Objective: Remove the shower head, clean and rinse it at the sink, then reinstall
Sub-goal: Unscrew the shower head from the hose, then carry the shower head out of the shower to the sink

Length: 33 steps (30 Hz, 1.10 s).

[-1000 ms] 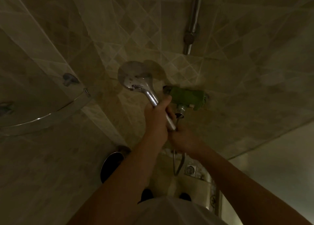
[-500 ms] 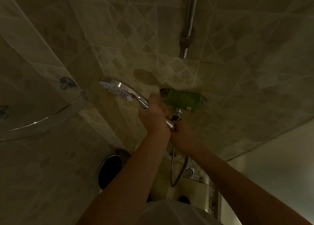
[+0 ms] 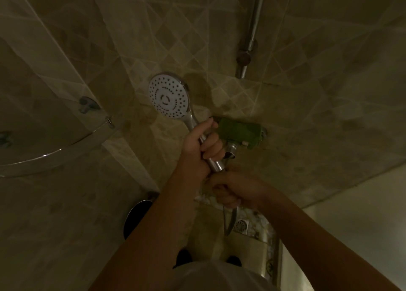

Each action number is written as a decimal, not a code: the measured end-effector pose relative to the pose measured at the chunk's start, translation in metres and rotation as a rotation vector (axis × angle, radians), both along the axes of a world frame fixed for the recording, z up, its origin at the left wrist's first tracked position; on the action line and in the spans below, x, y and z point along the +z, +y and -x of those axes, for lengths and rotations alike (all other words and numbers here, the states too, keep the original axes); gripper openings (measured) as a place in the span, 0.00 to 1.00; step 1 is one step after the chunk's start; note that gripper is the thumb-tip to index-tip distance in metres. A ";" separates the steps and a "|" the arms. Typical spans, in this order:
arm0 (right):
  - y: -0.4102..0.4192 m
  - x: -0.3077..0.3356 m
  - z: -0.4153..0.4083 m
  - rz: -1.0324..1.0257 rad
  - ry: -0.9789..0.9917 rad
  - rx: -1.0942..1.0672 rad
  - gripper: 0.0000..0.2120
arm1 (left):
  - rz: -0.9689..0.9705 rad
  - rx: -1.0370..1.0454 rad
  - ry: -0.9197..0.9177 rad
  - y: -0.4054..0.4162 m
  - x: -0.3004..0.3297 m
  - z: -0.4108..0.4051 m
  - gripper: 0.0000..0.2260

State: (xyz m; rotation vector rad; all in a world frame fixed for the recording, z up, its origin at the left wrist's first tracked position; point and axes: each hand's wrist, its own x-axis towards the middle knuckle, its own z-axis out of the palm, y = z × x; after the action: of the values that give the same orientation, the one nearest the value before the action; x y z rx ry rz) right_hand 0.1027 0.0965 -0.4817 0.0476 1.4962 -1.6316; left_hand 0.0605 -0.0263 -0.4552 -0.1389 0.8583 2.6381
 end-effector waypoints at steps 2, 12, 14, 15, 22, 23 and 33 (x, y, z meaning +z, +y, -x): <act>0.001 -0.007 -0.002 -0.055 0.032 -0.077 0.16 | 0.157 0.113 -0.127 0.009 -0.005 0.001 0.19; 0.018 -0.028 -0.004 -0.792 0.718 -0.095 0.15 | 0.383 0.531 -0.350 0.009 0.002 0.002 0.16; 0.029 -0.018 0.003 -0.722 0.712 -0.173 0.17 | 0.425 0.479 -0.300 0.005 0.008 0.005 0.19; 0.034 -0.010 0.009 -0.709 0.749 -0.204 0.17 | 0.459 0.455 -0.255 0.004 0.012 0.006 0.20; 0.045 0.089 0.055 -0.463 0.914 -0.358 0.19 | 0.777 0.382 0.295 0.022 0.079 0.033 0.19; 0.046 0.106 0.060 -0.439 0.926 -0.370 0.21 | 0.786 0.380 0.366 0.025 0.091 0.037 0.20; 0.079 0.273 0.109 -0.243 0.954 -0.483 0.22 | 0.700 0.365 0.592 0.042 0.205 0.080 0.23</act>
State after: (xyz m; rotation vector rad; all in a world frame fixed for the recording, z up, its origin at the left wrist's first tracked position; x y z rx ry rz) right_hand -0.0065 0.1753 -0.2089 -0.2979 2.5579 -1.9554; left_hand -0.0197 0.0159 -0.2500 0.3652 2.1079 2.5858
